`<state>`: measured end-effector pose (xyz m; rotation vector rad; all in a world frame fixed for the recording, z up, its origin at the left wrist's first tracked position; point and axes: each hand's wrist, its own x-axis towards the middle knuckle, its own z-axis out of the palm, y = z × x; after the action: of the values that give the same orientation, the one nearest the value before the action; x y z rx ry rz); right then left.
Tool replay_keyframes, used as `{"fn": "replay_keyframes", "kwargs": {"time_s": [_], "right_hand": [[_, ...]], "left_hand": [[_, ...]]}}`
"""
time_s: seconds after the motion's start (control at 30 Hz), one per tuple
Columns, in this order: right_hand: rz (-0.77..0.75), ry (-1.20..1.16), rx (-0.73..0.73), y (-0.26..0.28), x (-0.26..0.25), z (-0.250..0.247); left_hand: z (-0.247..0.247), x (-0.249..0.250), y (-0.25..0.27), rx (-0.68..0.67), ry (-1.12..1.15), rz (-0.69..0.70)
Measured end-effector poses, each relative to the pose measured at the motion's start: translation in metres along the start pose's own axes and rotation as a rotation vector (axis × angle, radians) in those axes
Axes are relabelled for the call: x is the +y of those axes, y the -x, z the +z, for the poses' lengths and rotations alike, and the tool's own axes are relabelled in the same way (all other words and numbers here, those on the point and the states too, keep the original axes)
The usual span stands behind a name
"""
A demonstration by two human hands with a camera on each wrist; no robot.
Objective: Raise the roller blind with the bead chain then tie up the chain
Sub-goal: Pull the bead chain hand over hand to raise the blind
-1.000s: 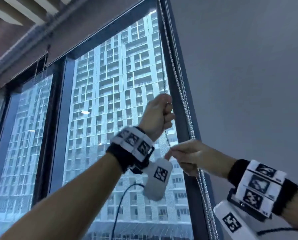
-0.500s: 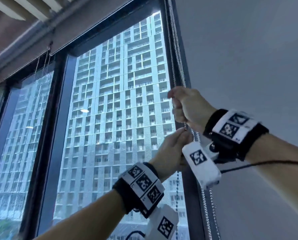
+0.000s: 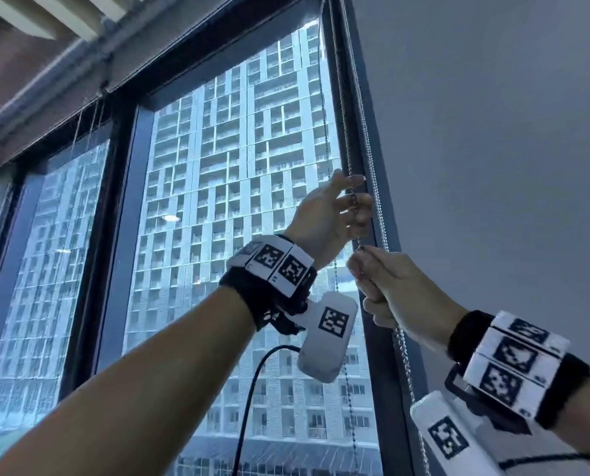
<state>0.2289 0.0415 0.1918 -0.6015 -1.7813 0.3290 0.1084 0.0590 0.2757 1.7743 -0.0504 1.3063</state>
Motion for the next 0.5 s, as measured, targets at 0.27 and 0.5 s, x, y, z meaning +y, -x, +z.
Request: {"fn": "replay_keyframes", "kwargs": {"time_s": [0.27,0.5], "right_hand": [[0.128,-0.152,-0.124,-0.003,0.006,-0.015],[0.031,0.242,0.616,-0.017,0.039,-0.047]], "left_hand": [[0.0,-0.014,0.0,0.027,-0.019,0.077],[-0.016,-0.025,0.01,0.083,-0.083,0.093]]}}
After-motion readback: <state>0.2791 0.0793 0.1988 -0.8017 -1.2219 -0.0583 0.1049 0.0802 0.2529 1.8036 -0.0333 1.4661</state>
